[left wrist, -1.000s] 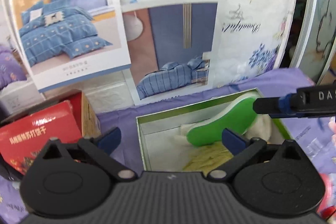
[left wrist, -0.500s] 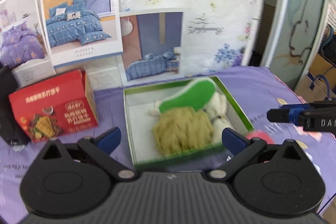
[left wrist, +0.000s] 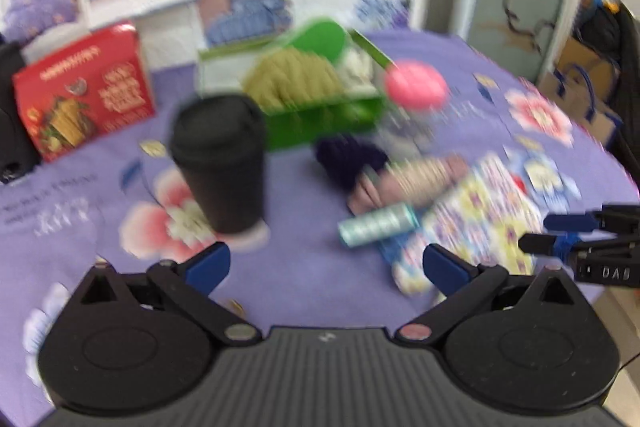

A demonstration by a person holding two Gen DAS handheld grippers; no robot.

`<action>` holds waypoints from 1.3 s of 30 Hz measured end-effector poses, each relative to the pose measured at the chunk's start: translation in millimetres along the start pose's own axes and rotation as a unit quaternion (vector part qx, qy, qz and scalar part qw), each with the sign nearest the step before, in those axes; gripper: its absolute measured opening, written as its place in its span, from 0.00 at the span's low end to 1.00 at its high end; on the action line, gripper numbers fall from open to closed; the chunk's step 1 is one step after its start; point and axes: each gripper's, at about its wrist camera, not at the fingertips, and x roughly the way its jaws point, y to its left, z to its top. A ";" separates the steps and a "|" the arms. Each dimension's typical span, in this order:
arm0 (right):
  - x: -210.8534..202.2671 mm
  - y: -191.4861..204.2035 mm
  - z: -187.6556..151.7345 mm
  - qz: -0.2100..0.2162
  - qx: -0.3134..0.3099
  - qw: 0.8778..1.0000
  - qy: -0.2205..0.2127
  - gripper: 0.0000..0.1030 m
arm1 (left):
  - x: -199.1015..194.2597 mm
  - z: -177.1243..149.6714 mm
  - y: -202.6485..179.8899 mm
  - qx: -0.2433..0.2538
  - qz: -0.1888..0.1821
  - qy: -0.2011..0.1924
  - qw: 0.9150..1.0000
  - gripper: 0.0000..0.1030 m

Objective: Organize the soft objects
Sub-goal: 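Move the left tool to the floral-print oven mitt and grasp it, then carry the floral mitt into the green box and release it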

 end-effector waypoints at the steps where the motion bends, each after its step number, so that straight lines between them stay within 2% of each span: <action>1: -3.9 -1.9 -9.2 -0.011 0.000 1.000 0.001 0.36 | 3.0 -7.5 -6.6 0.005 -0.002 0.007 1.000 0.99; 4: -11.9 -11.4 -28.4 -0.032 0.011 0.999 0.010 0.36 | 9.3 -28.8 -25.9 0.015 -0.007 0.026 1.000 0.99; 8: -16.0 -33.0 -43.9 -0.023 0.062 0.998 0.019 0.37 | 5.1 -46.8 -47.7 0.009 -0.061 0.047 0.997 0.99; 10: -14.2 -45.0 -48.8 -0.014 0.089 0.996 0.024 0.37 | 2.4 -53.0 -63.4 0.037 -0.081 0.047 0.995 0.99; 13: -13.0 -53.3 -44.8 -0.021 0.077 0.997 0.018 0.37 | 9.0 -57.1 -86.4 0.083 -0.074 0.047 0.993 0.99; 15: -11.7 -60.9 -35.0 -0.025 0.066 0.997 0.011 0.37 | 19.8 -55.7 -93.4 0.084 -0.090 0.063 0.990 0.99; 17: -6.8 -69.0 -24.4 -0.011 0.057 0.998 0.003 0.38 | 31.6 -54.2 -97.1 0.074 -0.110 0.082 0.988 0.99; 21: 12.7 -85.7 -14.4 0.011 0.071 0.997 0.014 0.38 | 47.1 -55.7 -101.8 0.068 -0.091 0.096 0.989 0.99; 24: 26.3 -88.5 -14.2 0.035 0.081 0.996 0.021 0.39 | 56.3 -53.1 -99.6 0.057 -0.096 0.106 0.988 0.99; 33: 46.7 -54.7 3.6 0.080 -0.003 0.996 0.040 0.41 | 79.5 -41.3 -111.4 0.069 -0.078 0.106 0.989 0.99; 36: 53.1 -51.6 -1.7 0.079 -0.021 0.995 0.052 0.42 | 83.4 -42.2 -109.7 0.066 -0.080 0.105 0.989 0.99; 39: 54.3 -52.8 -10.5 0.083 -0.027 0.996 0.027 0.43 | 85.5 -43.0 -110.1 0.069 -0.080 0.103 0.989 0.99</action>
